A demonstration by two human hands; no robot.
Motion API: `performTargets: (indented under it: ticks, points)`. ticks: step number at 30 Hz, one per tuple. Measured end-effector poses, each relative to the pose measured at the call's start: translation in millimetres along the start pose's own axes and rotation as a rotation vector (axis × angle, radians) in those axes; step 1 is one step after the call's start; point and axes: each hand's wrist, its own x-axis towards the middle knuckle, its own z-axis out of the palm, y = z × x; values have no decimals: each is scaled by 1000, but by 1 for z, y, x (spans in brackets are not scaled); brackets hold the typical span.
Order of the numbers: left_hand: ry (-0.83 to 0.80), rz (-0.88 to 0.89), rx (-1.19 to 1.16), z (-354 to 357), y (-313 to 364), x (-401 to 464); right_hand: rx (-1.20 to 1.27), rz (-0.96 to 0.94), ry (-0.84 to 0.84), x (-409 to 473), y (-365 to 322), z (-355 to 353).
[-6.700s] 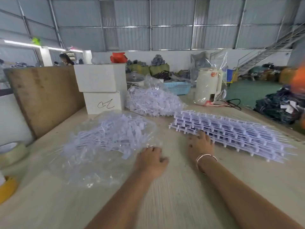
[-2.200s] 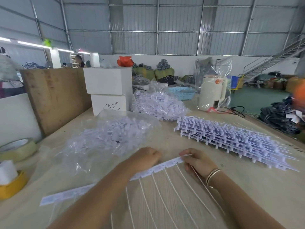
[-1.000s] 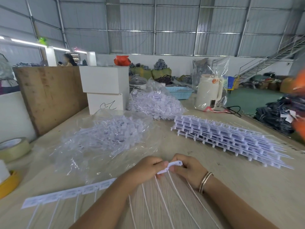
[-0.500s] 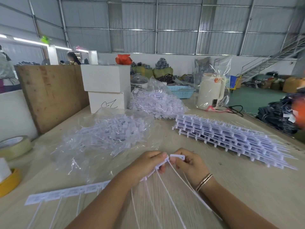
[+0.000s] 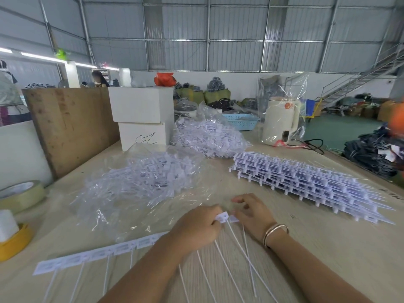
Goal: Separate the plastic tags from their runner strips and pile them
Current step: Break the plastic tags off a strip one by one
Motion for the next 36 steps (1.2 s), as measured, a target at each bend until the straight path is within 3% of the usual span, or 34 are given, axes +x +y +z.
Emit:
performTargets:
  ticks: [2, 6, 11, 14, 17, 22, 28, 36]
  points:
    - [-24, -2, -35, 1, 1, 0, 65, -76, 16, -4, -3, -2]
    - [13, 61, -197, 4, 6, 0, -74, -129, -140, -6, -5, 1]
    - [106, 18, -192, -2, -1, 2, 104, -140, -86, -3, -2, 2]
    - [61, -44, -90, -3, -7, 3, 148, -124, -54, -1, 2, 4]
    - [-40, -98, -269, -2, -12, 3, 221, -96, -109, -1, 2, 5]
    - [-49, -85, -462, -1, -18, 9, 360, -28, -230, 1, 0, 4]
    - [-92, -119, -417, -3, -16, 16, 411, -45, -189, 2, 0, 5]
    - [-19, -30, -331, -3, -10, 16, 469, -12, -204, 5, -4, 3]
